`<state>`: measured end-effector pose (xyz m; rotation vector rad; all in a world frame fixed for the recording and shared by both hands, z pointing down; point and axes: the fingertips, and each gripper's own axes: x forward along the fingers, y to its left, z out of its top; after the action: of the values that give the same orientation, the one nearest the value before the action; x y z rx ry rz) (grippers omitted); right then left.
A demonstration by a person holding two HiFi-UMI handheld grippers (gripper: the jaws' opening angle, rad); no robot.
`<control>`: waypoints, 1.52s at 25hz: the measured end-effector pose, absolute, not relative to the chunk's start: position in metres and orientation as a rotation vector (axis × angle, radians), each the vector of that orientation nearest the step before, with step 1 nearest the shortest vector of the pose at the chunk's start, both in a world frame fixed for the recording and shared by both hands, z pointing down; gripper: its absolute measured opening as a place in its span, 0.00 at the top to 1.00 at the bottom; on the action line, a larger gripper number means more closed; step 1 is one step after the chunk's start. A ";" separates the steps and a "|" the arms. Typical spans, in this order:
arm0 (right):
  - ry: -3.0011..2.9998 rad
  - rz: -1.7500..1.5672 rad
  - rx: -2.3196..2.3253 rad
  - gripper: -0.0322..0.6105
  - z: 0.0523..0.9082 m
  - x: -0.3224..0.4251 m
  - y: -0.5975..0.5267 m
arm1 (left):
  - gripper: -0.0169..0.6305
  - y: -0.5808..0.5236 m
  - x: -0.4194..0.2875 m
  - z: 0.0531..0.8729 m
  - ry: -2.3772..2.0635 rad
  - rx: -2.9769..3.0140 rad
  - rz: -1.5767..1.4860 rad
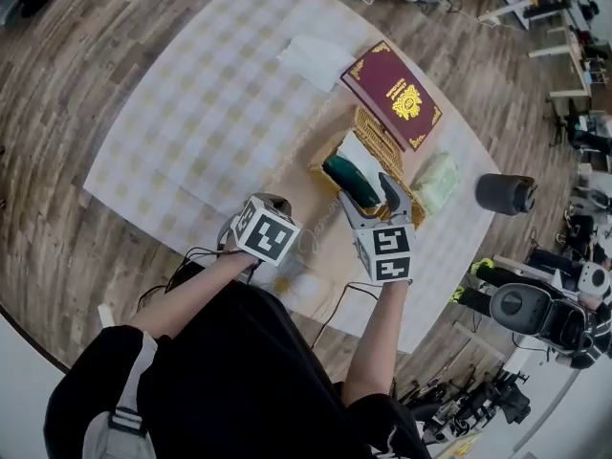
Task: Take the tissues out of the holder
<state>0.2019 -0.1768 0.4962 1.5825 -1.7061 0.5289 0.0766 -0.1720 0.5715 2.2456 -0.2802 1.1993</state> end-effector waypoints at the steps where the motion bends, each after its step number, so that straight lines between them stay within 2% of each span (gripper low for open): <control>1: -1.697 0.529 1.562 0.43 0.499 0.206 -0.180 | 0.96 -0.173 0.076 0.573 -0.280 2.238 1.200; 9: -1.632 0.589 1.353 0.39 0.533 0.232 -0.188 | 0.96 -0.176 0.070 0.591 -0.278 2.180 1.197; 24: -1.511 0.675 1.016 0.39 0.585 0.241 -0.185 | 0.96 -0.184 0.071 0.603 -0.272 2.126 1.178; 30: -1.521 0.720 0.942 0.50 0.588 0.233 -0.183 | 0.96 -0.184 0.072 0.605 -0.268 2.117 1.174; 38: -1.508 0.671 0.949 0.57 0.578 0.236 -0.184 | 0.96 -0.189 0.076 0.601 -0.272 2.123 1.171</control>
<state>0.2365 -0.1844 0.5782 0.9492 -1.5078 0.6708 0.0765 -0.1894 0.6013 2.1232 -0.2723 1.1712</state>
